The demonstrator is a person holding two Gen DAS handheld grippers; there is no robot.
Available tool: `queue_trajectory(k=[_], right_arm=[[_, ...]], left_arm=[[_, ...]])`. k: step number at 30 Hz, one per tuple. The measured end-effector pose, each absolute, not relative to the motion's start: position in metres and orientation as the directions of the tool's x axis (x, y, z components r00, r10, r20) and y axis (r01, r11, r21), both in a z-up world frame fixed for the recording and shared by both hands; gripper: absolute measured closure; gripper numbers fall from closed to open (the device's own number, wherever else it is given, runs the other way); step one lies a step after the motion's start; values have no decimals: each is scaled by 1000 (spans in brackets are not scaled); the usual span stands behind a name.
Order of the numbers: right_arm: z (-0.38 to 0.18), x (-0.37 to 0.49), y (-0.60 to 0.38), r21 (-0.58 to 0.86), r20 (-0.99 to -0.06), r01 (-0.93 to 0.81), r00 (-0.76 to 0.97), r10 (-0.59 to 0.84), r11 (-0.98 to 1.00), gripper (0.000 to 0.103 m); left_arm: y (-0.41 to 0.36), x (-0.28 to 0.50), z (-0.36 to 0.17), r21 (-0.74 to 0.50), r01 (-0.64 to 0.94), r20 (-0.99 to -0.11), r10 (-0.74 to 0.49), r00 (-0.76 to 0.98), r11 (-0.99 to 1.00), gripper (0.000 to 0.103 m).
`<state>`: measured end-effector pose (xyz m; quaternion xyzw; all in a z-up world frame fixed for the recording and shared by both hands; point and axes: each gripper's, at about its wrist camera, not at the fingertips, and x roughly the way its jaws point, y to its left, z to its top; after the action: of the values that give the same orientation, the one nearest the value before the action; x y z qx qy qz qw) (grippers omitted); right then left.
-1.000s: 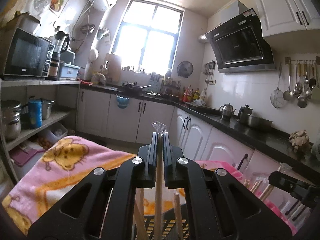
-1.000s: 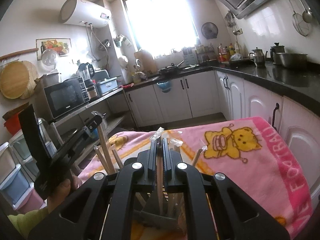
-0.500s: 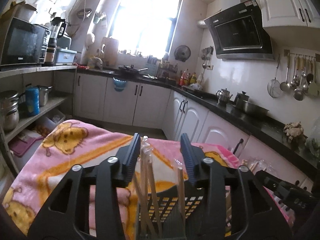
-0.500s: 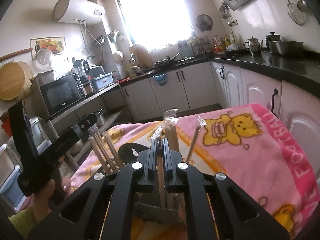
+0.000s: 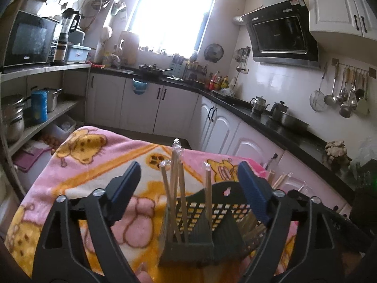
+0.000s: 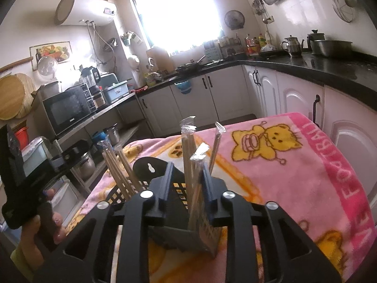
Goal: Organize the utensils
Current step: 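Withdraw both open tools from the caddy toward the chopsticks on the blanket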
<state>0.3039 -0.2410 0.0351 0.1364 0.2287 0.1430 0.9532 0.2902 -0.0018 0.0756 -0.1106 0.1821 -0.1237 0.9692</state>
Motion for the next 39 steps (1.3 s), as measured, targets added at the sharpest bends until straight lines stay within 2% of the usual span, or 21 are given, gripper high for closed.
queue_trajectory(k=[3,8,19,39], right_arm=[[36,299,-242,326,-398,-211,853,336,922,68],[37,293,-244,316,-409,-207,851,330,926,61],[30,269,-251,301,-446,-203,833,326,932,59],[-33,226,-234,237,-634,-248,693,343,939,57]], left_arm=[[2,282,73,-274,201,-342,-290,893,941,15],[2,272,63,-279,200,-390,-301,870,939,11],[3,249,39,-267,177,-478,-290,829,947,11],[13,207,-13,-259,115,-614,-256,747,959,11]])
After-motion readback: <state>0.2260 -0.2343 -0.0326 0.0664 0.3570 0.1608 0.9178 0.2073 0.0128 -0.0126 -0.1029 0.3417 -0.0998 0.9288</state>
